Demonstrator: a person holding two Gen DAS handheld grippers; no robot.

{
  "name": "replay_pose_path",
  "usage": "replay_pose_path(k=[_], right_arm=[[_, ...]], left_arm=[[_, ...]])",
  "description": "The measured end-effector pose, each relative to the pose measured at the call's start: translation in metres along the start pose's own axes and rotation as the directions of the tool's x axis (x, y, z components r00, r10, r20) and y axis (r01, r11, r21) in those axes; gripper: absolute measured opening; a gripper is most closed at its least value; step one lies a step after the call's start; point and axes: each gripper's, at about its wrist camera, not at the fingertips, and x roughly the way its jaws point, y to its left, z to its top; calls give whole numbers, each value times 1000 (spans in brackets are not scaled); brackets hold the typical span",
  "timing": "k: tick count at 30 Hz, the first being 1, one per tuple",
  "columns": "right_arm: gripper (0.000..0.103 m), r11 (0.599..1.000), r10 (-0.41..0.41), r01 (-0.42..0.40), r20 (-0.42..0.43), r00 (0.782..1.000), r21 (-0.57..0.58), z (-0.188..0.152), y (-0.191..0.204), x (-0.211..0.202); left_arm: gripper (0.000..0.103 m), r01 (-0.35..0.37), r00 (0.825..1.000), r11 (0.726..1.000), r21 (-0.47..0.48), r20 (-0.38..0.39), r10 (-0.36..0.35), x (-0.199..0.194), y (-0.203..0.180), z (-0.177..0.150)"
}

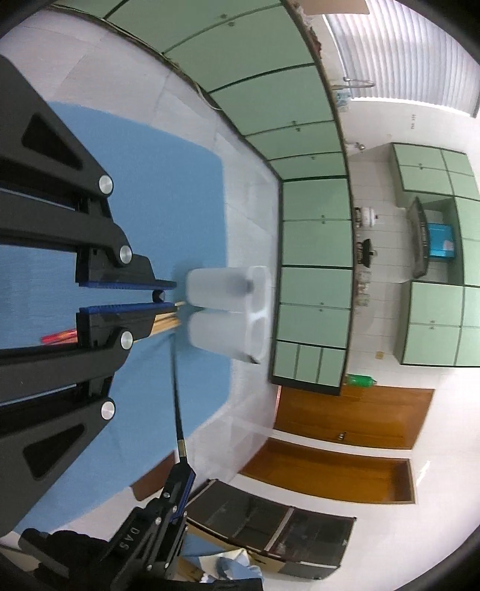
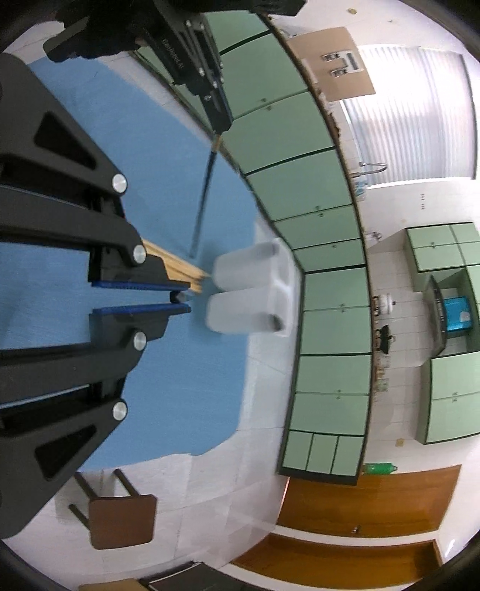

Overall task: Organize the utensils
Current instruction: 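Lift both black chopsticks and lower them into the holder compartments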

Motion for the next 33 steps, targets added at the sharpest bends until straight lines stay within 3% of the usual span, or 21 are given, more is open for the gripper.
replay_pose_path(k=[9,20,24,33], right_arm=[[6,997,68,-67,27,997,-23,64,-6,-6],[6,990,138,-137,33,990,-37,118,-9,-8],[6,987,160,-158,89,983,-38,151,-13,-12],[6,994,101,-89,209,973,-64,222,-14,0]], left_arm=[[6,56,997,998,15,44,-57,9,2,46],[6,111,991,994,15,70,-112,17,2,75],[6,122,984,992,31,125,-125,15,-3,105],[6,97,949,993,64,294,-112,29,-10,196]])
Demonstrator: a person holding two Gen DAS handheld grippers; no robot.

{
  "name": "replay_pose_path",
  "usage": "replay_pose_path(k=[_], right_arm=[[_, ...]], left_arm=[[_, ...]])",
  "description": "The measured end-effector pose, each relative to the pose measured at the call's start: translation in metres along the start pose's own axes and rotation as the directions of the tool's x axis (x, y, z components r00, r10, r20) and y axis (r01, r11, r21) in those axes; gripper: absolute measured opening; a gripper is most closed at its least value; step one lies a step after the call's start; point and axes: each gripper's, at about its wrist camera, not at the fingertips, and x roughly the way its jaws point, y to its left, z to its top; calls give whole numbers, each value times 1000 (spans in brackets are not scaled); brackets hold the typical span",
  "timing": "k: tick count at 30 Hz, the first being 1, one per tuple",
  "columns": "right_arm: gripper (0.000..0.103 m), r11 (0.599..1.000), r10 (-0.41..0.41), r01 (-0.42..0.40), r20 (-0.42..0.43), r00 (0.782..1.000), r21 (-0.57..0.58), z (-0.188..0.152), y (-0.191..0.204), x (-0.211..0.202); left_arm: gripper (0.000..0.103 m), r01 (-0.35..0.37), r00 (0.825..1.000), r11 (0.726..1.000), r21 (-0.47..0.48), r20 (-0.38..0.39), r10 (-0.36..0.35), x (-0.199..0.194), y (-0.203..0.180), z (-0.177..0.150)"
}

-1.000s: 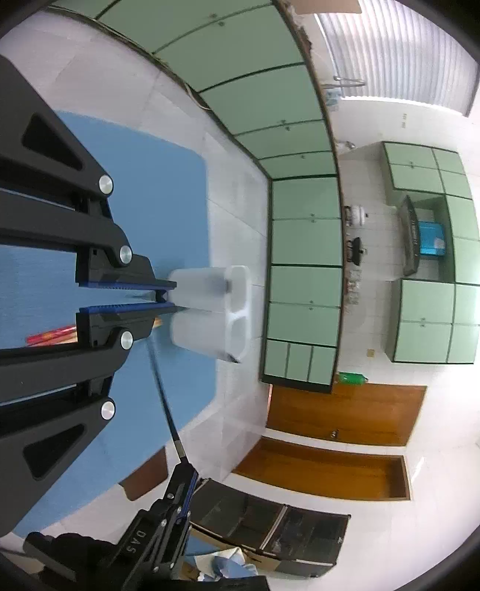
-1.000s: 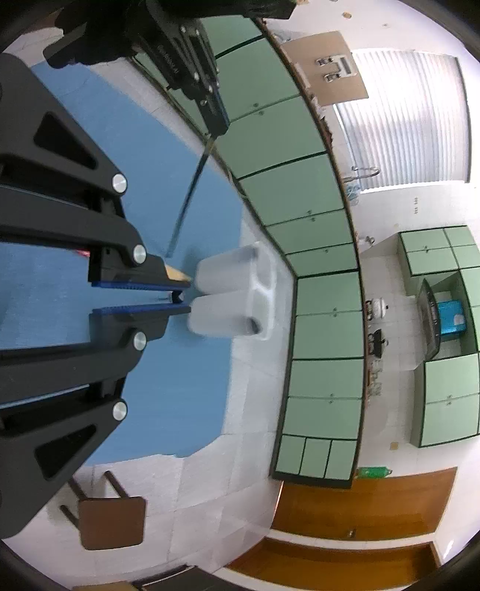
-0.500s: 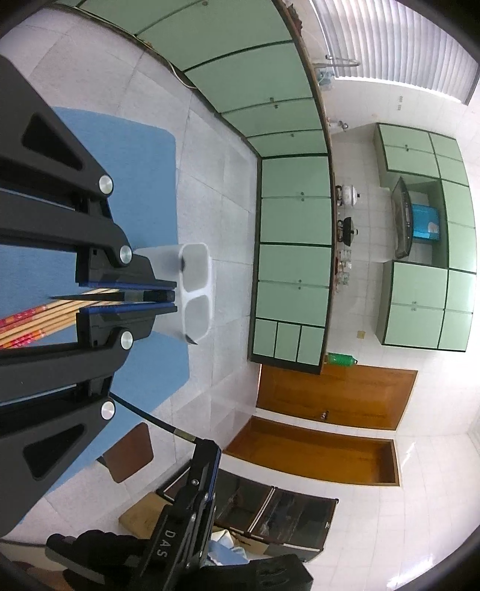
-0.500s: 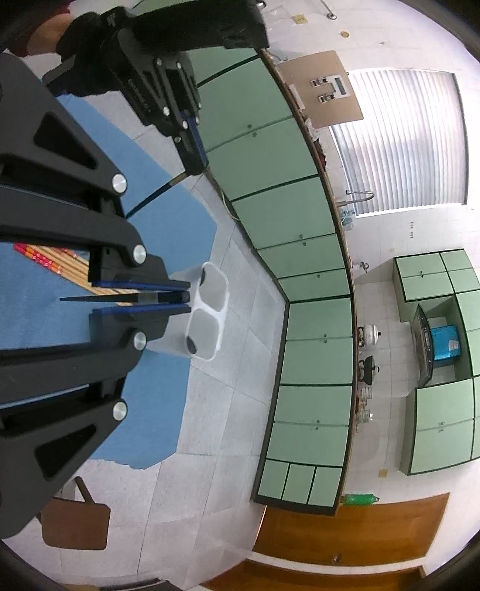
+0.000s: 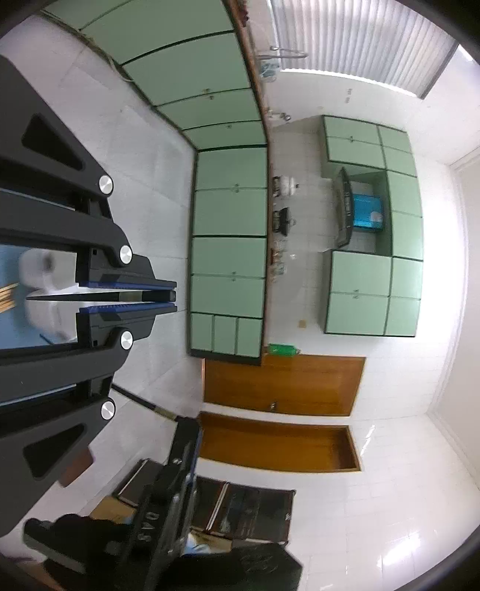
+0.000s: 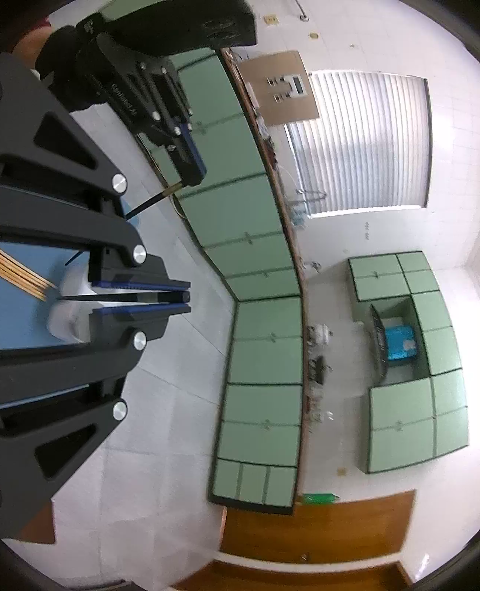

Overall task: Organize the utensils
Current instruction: 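Lift both black chopsticks and lower them into the holder compartments, then open both tools to release the black chopsticks in the holder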

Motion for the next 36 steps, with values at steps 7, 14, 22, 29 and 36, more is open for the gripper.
replay_pose_path(k=[7,14,22,29,36], right_arm=[[6,999,-47,47,-2,999,13,10,-20,47],[6,997,-65,69,-90,994,38,-11,-38,100],[13,996,-64,72,-162,985,44,-44,-39,114],[52,990,-123,129,-96,988,64,-63,-26,82],[88,985,-157,161,-66,985,65,-106,-16,32]], left_arm=[[6,-46,999,999,2,5,46,59,8,6],[7,-65,991,998,27,-112,68,105,12,-37],[24,-72,985,997,3,-158,71,102,21,-60],[52,-82,988,997,-14,-130,79,61,21,-67],[73,-109,987,994,-31,-124,104,8,12,-101]])
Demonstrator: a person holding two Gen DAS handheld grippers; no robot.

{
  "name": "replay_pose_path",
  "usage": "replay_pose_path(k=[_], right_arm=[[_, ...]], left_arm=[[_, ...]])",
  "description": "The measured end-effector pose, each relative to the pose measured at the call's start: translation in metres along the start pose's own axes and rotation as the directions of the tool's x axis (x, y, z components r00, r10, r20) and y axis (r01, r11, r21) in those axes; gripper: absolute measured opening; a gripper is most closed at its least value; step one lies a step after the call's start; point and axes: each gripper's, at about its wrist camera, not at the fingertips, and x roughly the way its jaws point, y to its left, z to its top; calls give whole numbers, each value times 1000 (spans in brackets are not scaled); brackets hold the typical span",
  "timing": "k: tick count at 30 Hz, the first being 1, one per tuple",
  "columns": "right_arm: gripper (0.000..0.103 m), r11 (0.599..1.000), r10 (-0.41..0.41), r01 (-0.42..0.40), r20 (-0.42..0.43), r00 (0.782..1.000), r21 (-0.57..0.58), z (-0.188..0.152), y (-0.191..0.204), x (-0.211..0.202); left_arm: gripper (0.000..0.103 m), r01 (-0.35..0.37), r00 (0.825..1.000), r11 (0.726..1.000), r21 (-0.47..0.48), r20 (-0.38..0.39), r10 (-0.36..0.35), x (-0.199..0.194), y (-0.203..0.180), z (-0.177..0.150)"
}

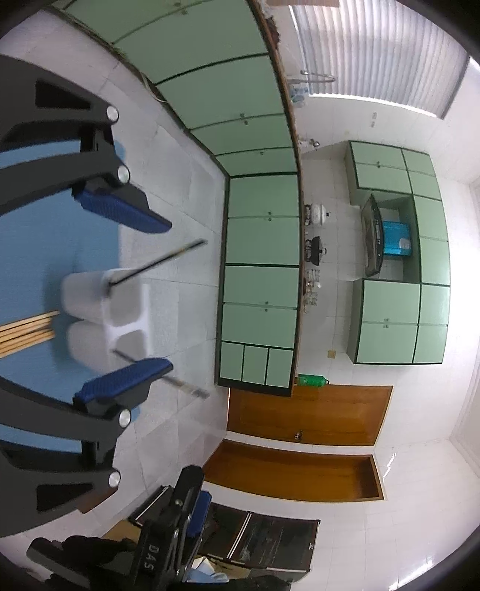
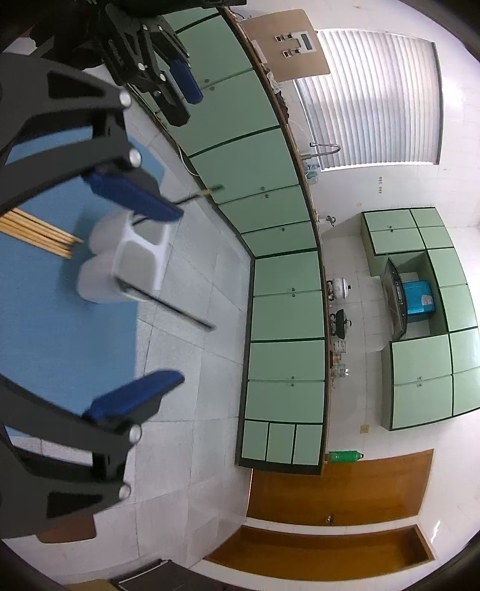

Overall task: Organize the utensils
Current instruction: 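Open both tools to release the black chopsticks in the holder, then move both open tools back to the wooden chopsticks on the mat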

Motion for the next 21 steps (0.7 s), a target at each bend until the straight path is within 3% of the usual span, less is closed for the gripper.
replay_pose_path(k=[9,16,21], right_arm=[[89,997,-66,69,-101,993,26,-103,12,-37],[89,996,-75,84,-246,966,29,-171,27,-35],[89,997,-53,66,-329,943,27,-206,39,-39]], left_arm=[[75,-48,984,998,-33,-172,41,-25,-1,-100],[75,-105,942,994,-38,-325,87,-28,4,-172],[75,-117,913,993,-21,-396,99,-30,3,-201]])
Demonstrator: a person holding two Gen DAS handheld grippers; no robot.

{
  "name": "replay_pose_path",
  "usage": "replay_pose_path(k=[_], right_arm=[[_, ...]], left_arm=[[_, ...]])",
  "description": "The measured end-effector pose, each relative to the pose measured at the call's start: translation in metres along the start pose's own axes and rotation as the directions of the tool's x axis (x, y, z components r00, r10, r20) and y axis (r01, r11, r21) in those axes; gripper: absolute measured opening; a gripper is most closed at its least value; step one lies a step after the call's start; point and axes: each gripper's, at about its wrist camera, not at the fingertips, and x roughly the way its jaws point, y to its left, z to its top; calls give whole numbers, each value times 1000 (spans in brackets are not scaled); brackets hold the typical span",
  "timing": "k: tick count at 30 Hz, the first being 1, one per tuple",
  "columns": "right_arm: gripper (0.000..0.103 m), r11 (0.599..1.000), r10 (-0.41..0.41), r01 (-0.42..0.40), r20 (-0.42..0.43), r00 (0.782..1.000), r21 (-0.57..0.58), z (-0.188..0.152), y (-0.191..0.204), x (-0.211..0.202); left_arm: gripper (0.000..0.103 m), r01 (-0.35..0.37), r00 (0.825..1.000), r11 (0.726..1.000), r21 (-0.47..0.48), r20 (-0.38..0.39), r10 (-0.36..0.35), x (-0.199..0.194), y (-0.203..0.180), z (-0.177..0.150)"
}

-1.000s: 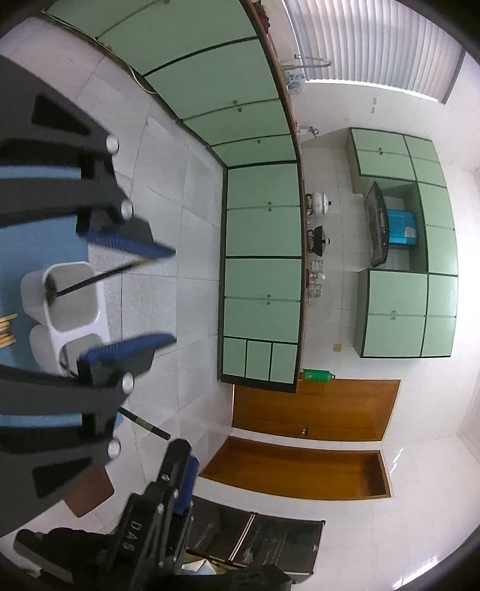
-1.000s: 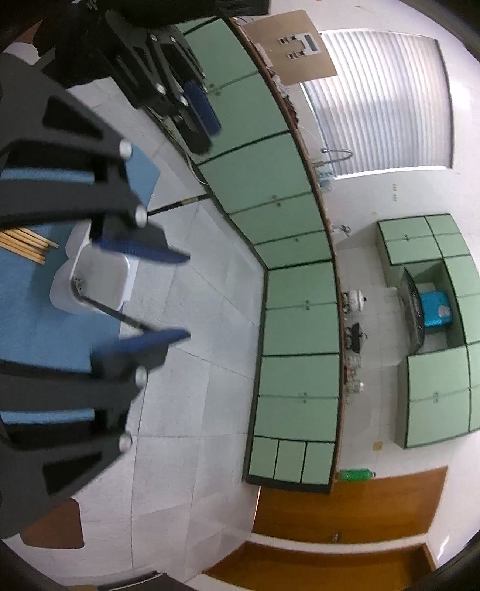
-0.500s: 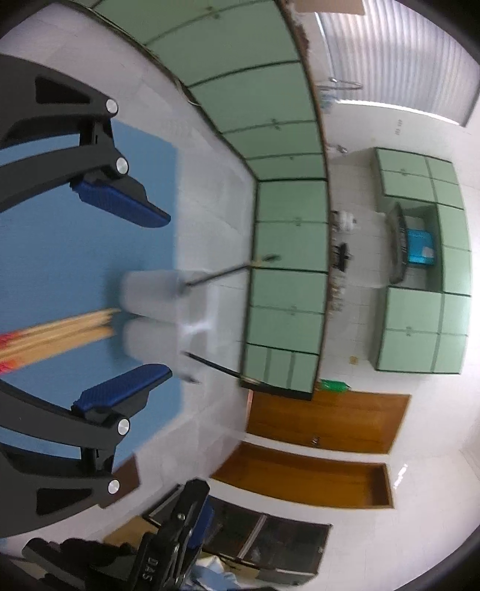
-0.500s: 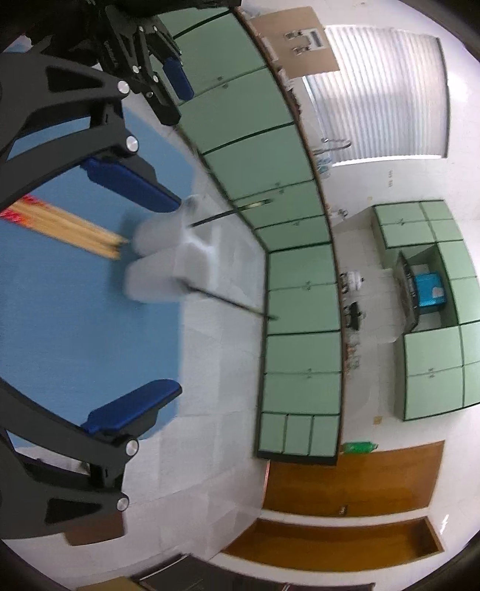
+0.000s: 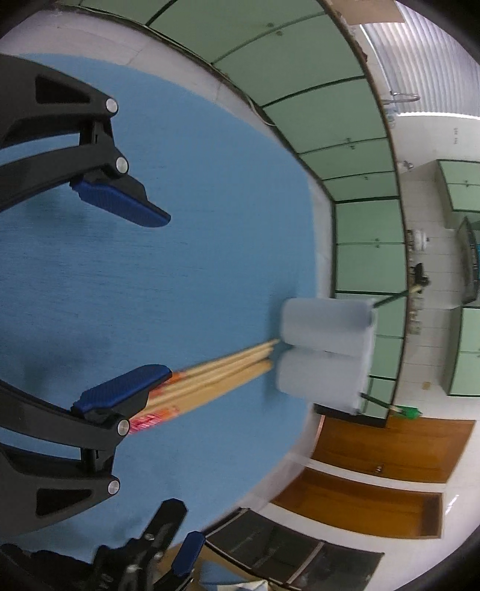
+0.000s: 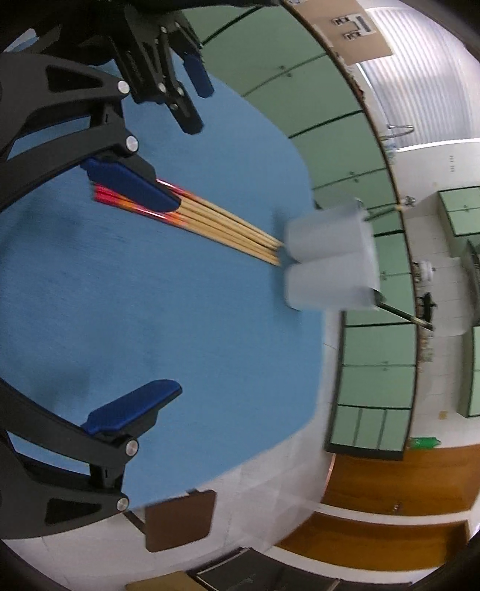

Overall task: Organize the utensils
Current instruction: 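Move both open tools back to the wooden chopsticks on the mat, then close the right tool on a red-patterned wooden chopstick and pull it out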

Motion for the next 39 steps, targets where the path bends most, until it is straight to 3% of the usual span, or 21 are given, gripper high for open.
replay_pose_path(k=[8,20,26,31,33,38,39], right_arm=[[84,998,17,-23,-84,996,-63,-24,24,7],[80,993,-19,2,-150,988,-116,-36,38,23],[79,992,-30,10,-156,987,-126,-34,41,27],[78,989,-106,91,-126,986,-118,-33,32,24],[77,989,-99,85,-116,988,-117,-33,30,20],[64,998,12,-20,-123,992,-66,-32,30,18],[56,997,14,-23,-127,992,-74,-32,32,20]], left_arm=[[77,-22,996,1000,10,-81,23,7,4,-20],[81,-20,994,1000,1,-109,20,6,9,-25],[82,-17,993,1000,-2,-118,16,5,12,-27],[83,-16,993,1000,-7,-118,15,4,14,-27],[83,-17,993,1000,-6,-118,16,4,15,-27],[83,-22,993,1000,4,-119,22,5,13,-26],[83,-21,993,1000,3,-120,22,5,13,-26]])
